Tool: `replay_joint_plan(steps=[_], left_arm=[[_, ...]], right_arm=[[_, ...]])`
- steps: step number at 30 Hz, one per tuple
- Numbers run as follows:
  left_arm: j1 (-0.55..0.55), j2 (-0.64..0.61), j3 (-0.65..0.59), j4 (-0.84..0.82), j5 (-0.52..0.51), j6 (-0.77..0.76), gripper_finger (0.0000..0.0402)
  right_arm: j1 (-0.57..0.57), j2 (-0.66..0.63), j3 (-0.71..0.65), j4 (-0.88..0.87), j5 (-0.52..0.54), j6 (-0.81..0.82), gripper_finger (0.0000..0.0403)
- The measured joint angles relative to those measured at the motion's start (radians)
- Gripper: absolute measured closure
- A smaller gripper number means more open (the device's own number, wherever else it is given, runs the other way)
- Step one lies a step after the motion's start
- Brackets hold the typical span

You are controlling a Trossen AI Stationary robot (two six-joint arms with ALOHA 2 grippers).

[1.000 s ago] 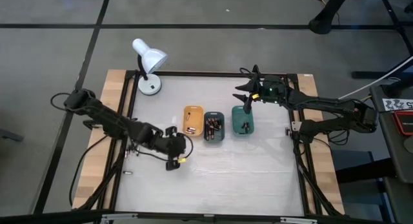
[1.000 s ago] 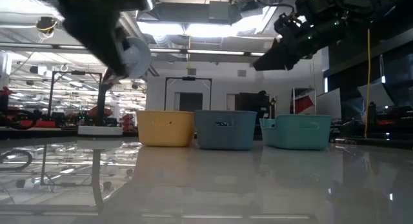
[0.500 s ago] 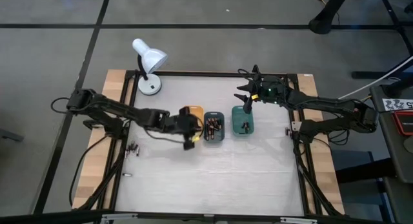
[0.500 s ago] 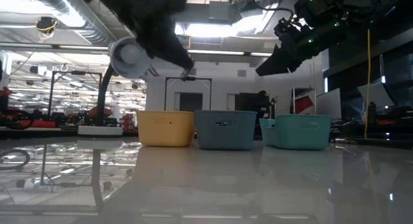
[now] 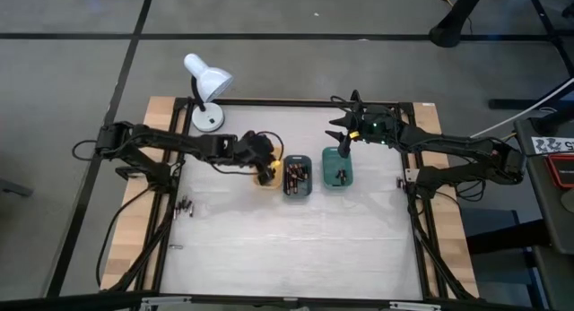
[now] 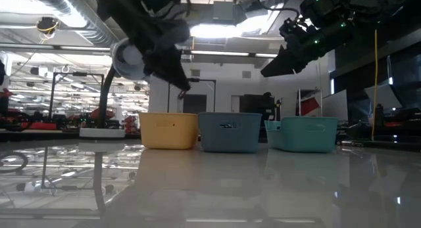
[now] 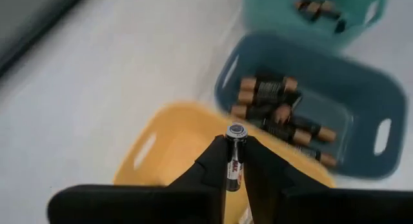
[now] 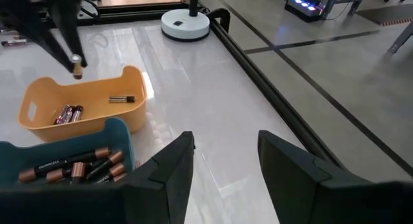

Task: Sort batteries
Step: Put the silver battery into the yellow bin

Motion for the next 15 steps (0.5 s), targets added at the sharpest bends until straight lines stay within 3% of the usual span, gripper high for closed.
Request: replay_joint_plan(steps=[4, 12, 15], left_arm=[[0.015, 0.003, -0.001, -0.090, 0.040, -0.079, 0.0349], [0.008, 0.005, 0.000, -0.096, 0.044, -0.028, 0.0271], [0.008, 0.005, 0.036, -0.167, 0.044, -0.008, 0.0250]], right_arm=[[0.000, 0.000, 0.000, 0.000, 0.000, -0.006, 0.0230], [0.000, 0.000, 0.000, 0.003, 0.000, 0.000, 0.0230], [0.000, 0.000, 0.000, 0.005, 0.000, 0.016, 0.0230]])
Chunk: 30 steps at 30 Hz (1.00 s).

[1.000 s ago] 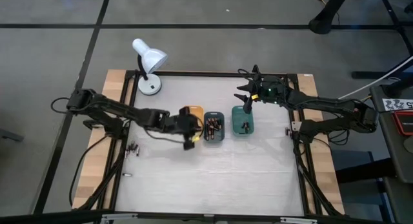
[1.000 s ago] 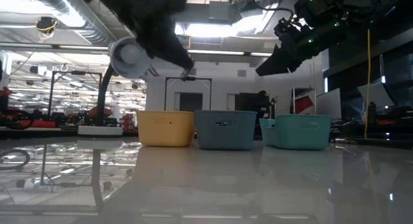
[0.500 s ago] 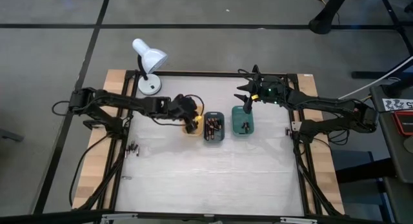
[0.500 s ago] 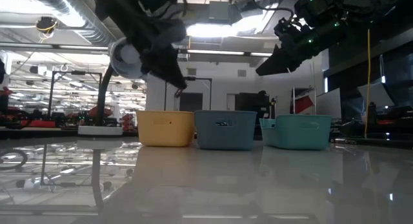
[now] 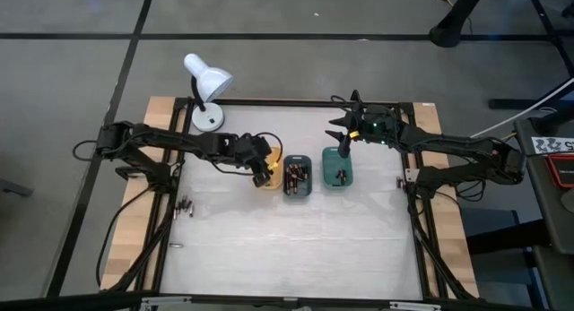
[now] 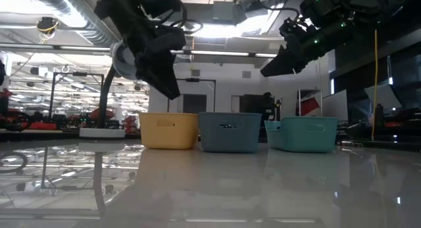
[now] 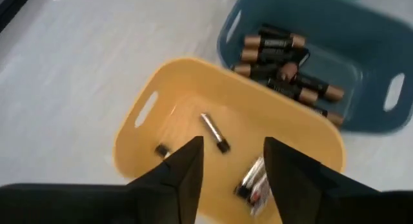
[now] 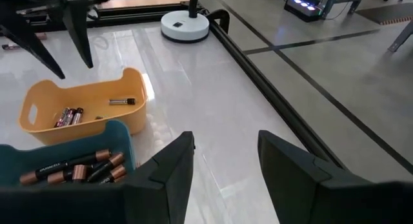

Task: Sort batteries
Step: Put the silver battery into the yellow bin

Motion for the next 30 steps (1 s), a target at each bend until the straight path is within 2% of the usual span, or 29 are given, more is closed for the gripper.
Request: replay_joint_plan(steps=[6, 12, 16, 19, 23, 30], left_arm=[[-0.107, -0.036, 0.117, -0.270, 0.035, -0.007, 0.0247], [-0.342, -0.043, 0.119, -0.493, 0.156, -0.180, 0.0256], [-0.519, -0.039, 0.067, -0.526, 0.244, -0.398, 0.0249], [-0.635, -0.039, 0.037, -0.558, 0.272, -0.502, 0.0242], [-0.755, -0.039, 0.001, -0.569, 0.284, -0.543, 0.0234], [-0.888, -0.035, -0.039, -0.560, 0.393, -0.547, 0.0222]], right_arm=[[0.000, 0.000, 0.000, 0.000, 0.000, 0.002, 0.0230], [0.000, 0.000, 0.000, 0.000, 0.000, -0.007, 0.0230], [0.000, 0.000, 0.000, 0.000, 0.000, -0.017, 0.0230], [0.000, 0.000, 0.000, 0.000, 0.000, -0.017, 0.0230], [0.000, 0.000, 0.000, 0.003, 0.000, -0.017, 0.0230], [0.000, 0.000, 0.000, 0.004, 0.000, -0.017, 0.0230]])
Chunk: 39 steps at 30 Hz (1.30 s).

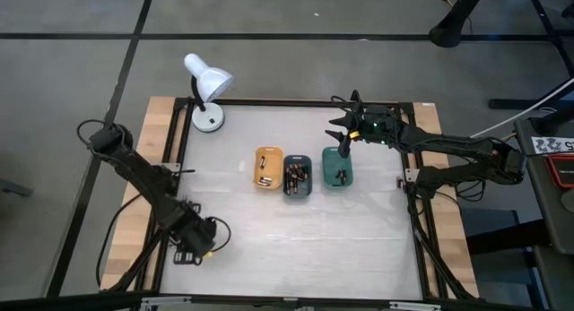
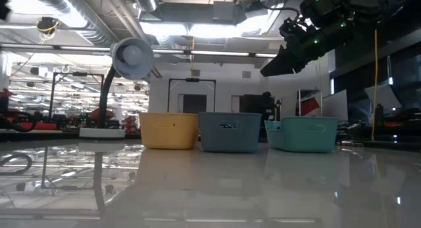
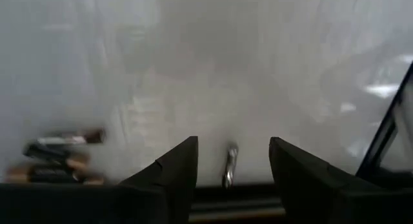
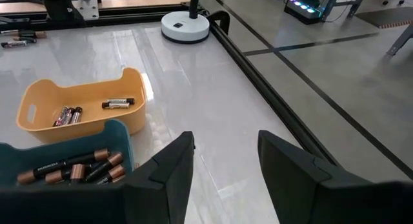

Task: Sort batteries
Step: Put the silver battery into the yellow bin

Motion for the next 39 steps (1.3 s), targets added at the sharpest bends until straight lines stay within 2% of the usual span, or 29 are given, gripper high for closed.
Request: replay_joint_plan(steps=[6, 10, 18, 24, 34, 39], left_arm=[[-0.073, 0.000, -0.055, 0.046, 0.064, -0.107, 0.0217], [-0.104, 0.001, -0.098, 0.140, 0.071, -0.156, 0.0217], [-0.144, 0.002, -0.197, 0.229, 0.074, -0.290, 0.0217], [-0.180, 0.002, -0.241, 0.311, 0.078, -0.324, 0.0217], [-0.237, 0.089, -0.237, 0.297, 0.086, -0.339, 0.0219], [-0.235, 0.108, -0.234, 0.283, 0.084, -0.313, 0.0263]], right_arm=[[0.000, 0.002, 0.000, -0.017, -0.026, 0.000, 0.0230], [0.000, 0.005, -0.001, -0.087, -0.127, -0.017, 0.0230], [0.001, 0.005, -0.001, -0.081, -0.373, -0.034, 0.0230], [0.000, 0.005, -0.001, -0.073, -0.350, -0.034, 0.0230], [0.000, 0.005, -0.001, -0.050, -0.337, -0.034, 0.0230], [0.000, 0.004, -0.001, -0.050, -0.322, -0.034, 0.0230]])
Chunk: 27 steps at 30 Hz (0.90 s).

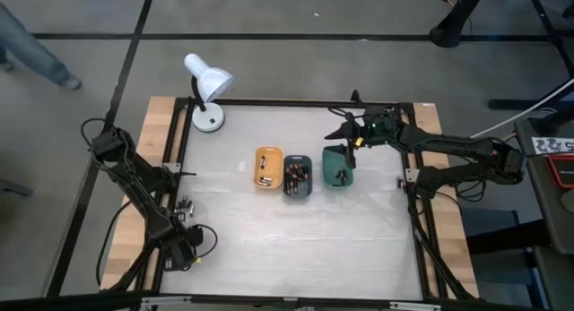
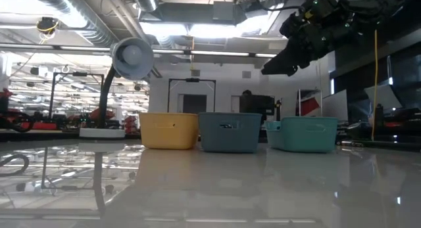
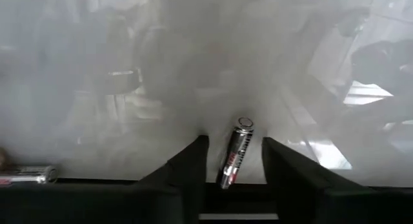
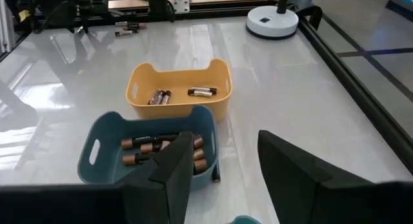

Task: Sort batteries
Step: Put the silver battery into the yellow bin

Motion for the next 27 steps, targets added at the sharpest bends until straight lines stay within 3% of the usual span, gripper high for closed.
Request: replay_joint_plan(steps=[10, 20, 27], left_arm=[[0.034, 0.017, 0.066, -0.084, -0.039, 0.013, 0.0387], [0.180, 0.020, 0.185, -0.123, -0.130, 0.168, 0.0377], [0.338, 0.017, 0.301, -0.213, -0.309, 0.376, 0.0381]], right_arm=[[0.000, 0.000, 0.000, 0.003, 0.000, 0.000, 0.0230], [0.000, -0.001, 0.001, 0.022, 0.000, 0.005, 0.0230], [0.000, -0.001, 0.001, 0.027, 0.000, 0.023, 0.0230]])
